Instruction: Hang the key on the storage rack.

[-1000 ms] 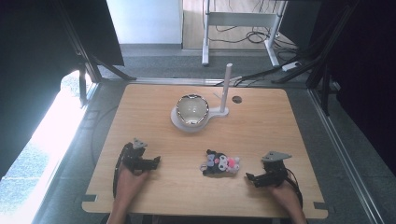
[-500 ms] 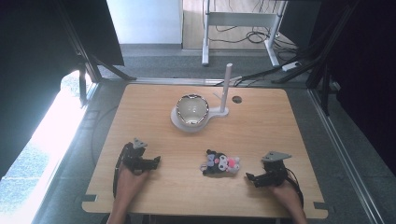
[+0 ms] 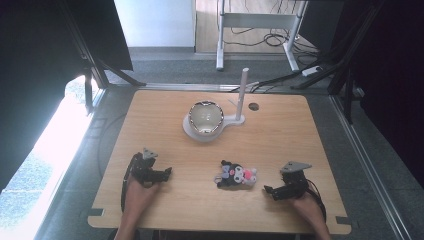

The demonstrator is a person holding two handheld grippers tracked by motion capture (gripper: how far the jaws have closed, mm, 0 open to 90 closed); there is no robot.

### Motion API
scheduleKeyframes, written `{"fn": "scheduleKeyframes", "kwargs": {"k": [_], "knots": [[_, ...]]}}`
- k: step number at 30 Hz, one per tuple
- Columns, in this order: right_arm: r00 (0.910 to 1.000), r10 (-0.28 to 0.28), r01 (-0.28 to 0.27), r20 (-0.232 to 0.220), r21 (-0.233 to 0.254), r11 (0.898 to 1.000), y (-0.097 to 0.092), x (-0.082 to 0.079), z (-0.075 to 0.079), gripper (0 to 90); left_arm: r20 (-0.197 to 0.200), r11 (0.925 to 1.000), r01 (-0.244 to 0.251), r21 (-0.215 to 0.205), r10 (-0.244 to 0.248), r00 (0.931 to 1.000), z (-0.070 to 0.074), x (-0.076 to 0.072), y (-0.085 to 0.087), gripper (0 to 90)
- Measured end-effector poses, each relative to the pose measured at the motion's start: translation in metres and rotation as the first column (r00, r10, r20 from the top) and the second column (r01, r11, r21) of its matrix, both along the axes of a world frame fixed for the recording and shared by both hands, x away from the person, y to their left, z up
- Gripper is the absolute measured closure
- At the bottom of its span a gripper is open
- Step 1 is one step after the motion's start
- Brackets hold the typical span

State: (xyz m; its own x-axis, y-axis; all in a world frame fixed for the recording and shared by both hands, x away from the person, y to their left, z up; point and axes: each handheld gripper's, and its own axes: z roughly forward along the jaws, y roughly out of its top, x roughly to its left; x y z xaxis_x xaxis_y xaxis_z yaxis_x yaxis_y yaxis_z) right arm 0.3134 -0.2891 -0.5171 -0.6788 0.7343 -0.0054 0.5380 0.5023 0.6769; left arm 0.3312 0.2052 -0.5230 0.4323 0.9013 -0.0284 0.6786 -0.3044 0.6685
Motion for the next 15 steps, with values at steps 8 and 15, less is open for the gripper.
{"fn": "scheduleKeyframes", "kwargs": {"k": [8,15], "knots": [[0.9989,0.047,-0.047,-0.002,-0.034,0.998,0.003,0.002,0.010,0.7,0.000,1.0000,0.000,0.000,0.000,1.0000,0.000,0.000,0.000,4.4],[0.9957,0.090,-0.091,-0.021,-0.048,0.995,0.008,0.006,0.018,0.1,0.000,1.0000,0.000,0.000,0.000,1.0000,0.000,0.000,0.000,4.5]]}}
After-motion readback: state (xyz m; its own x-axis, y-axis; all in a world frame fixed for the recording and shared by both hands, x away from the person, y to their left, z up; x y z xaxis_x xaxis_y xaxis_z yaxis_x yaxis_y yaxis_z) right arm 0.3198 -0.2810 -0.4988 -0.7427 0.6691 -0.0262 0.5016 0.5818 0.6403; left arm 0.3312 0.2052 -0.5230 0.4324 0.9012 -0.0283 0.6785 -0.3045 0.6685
